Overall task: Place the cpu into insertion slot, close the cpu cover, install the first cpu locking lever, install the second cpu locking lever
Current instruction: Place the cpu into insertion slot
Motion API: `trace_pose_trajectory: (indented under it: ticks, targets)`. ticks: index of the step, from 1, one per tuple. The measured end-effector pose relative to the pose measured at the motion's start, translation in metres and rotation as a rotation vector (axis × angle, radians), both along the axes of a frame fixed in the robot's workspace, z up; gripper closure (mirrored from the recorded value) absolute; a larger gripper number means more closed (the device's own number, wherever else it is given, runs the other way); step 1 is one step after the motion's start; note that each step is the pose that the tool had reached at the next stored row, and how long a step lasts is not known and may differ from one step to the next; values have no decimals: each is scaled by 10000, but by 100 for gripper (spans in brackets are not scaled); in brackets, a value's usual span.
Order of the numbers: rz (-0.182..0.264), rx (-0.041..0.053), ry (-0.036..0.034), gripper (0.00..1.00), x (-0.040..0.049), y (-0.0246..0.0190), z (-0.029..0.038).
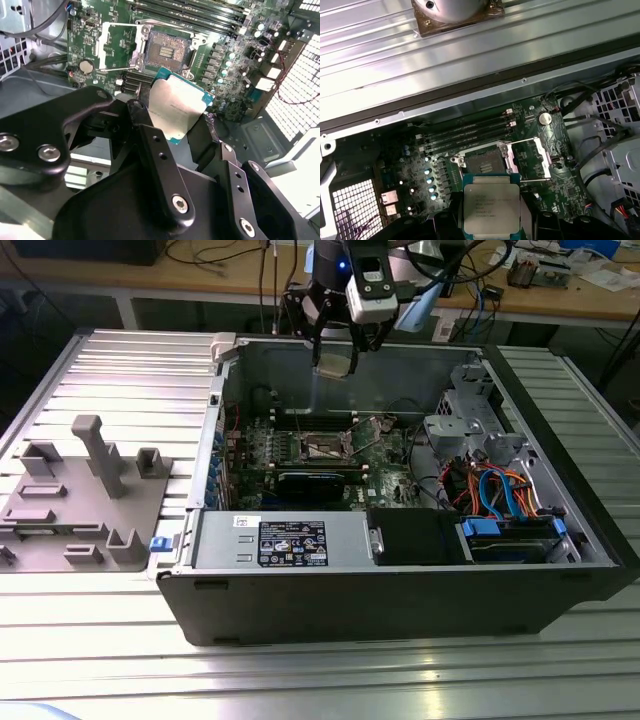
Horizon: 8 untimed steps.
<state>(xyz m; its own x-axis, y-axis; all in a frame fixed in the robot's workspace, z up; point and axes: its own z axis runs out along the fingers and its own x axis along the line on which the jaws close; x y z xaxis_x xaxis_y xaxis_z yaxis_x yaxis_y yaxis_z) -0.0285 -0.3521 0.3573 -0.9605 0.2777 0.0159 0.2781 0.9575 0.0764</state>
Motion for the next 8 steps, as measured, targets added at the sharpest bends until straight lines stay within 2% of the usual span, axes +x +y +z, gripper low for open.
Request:
trace_pose_trajectory:
  ticks: [5, 8]
  targets:
    - [-584, -119, -1, 46, 0, 0, -42]
    - [-720, -191, -2, 46, 0, 0, -65]
